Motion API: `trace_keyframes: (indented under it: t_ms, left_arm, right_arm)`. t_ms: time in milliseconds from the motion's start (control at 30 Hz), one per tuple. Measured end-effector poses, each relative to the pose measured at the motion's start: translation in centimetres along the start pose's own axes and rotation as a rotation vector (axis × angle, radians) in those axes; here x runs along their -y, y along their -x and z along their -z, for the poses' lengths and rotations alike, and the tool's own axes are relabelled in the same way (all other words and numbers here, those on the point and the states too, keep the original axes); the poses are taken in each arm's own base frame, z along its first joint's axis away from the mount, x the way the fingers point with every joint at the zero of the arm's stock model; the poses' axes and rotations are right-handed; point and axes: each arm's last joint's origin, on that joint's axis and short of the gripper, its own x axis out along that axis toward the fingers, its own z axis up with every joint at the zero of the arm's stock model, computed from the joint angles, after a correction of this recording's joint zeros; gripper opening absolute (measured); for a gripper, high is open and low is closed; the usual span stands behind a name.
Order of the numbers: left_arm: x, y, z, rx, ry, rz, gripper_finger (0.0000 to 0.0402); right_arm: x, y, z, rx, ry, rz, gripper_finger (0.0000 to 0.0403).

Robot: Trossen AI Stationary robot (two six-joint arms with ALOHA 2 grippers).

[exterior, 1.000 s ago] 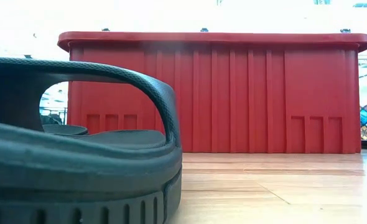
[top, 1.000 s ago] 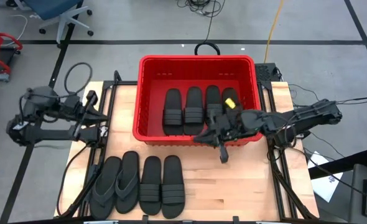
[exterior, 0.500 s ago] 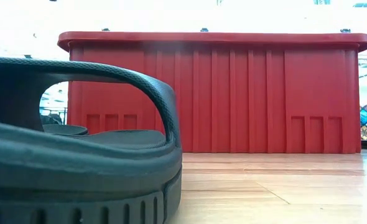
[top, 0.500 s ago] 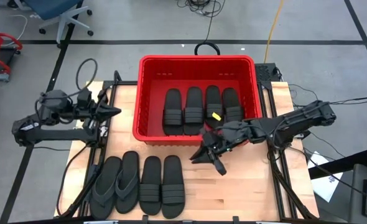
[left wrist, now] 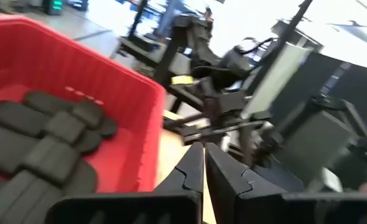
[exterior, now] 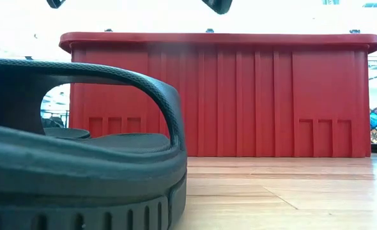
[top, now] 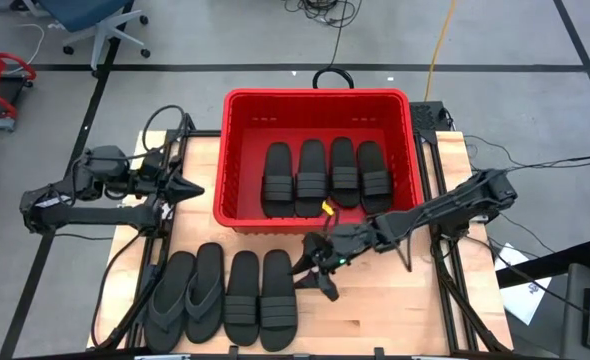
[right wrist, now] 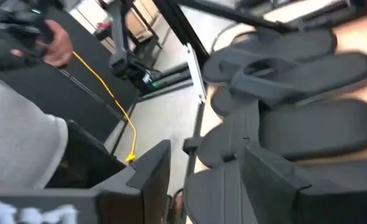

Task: Pick and place slides into bin
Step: Put the black slide into the red container

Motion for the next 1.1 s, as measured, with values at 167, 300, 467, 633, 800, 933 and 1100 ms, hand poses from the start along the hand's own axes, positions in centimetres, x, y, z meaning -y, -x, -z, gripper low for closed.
trace_keyframes:
  t_ms: [167, 300, 467, 633, 800, 933, 1100]
  left_arm:
    - [0.2, 0.0, 0.1, -0.032, -0.020, 0.065, 0.0002]
    - [0.2, 0.0, 0.1, -0.037, -0.025, 0.076, 0.0012]
    - [0.2, 0.0, 0.1, -0.037, -0.025, 0.076, 0.0024]
    - [0.2, 0.0, 0.1, -0.038, -0.020, 0.076, 0.0026]
    - [0.2, 0.0, 0.1, -0.039, -0.016, 0.077, 0.0026]
    - [0.2, 0.0, 0.1, -0.041, 0.006, 0.078, 0.0026]
    - [0.2, 0.0, 0.1, -0.042, 0.006, 0.078, 0.0026]
  right_arm:
    - [0.8, -2.6, 1.9, -0.035, -0.031, 0.003, 0.0195]
    - [1.1, -4.8, 4.0, -0.098, -0.017, -0.053, 0.0199]
    - [2.0, -6.7, 6.2, -0.161, -0.024, -0.045, 0.0200]
    - [3.6, -7.4, 6.8, -0.160, -0.034, 0.031, 0.0212]
    - [5.6, -8.6, 8.1, -0.209, -0.032, 0.074, 0.0232]
    - [6.4, -9.0, 8.7, -0.249, -0.045, 0.050, 0.0245]
    - [7.1, -9.6, 9.8, -0.300, -0.062, 0.031, 0.0253]
